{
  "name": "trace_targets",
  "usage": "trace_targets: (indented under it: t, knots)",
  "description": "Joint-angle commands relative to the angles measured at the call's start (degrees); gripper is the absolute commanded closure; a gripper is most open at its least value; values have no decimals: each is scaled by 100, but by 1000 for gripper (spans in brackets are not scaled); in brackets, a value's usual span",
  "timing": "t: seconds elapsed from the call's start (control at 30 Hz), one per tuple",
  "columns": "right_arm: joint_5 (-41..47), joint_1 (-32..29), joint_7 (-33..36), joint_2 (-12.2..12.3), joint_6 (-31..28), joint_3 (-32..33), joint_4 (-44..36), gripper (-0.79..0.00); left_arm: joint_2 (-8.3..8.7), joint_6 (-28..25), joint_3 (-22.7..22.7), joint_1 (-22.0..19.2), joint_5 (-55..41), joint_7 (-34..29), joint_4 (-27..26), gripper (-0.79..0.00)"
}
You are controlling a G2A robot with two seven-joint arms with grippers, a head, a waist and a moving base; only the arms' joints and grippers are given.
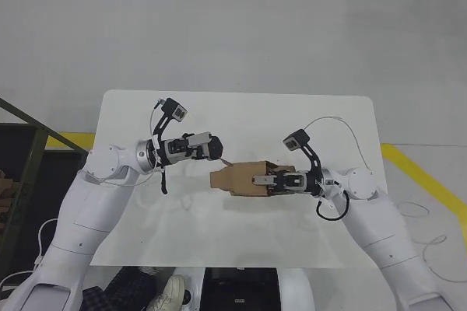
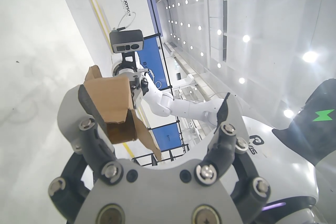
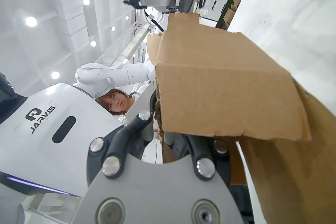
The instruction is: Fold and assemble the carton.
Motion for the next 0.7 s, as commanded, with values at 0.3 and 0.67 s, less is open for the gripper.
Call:
trace_targets:
  t: [0.3, 0.67]
  knots:
    - [-17, 71, 9, 1, -49, -6, 56, 0, -18, -33, 81, -73, 47, -36, 51, -785]
    - [-60, 67, 24, 5, -19, -57, -1, 0, -12, -37, -1, -56, 21, 14, 43, -785]
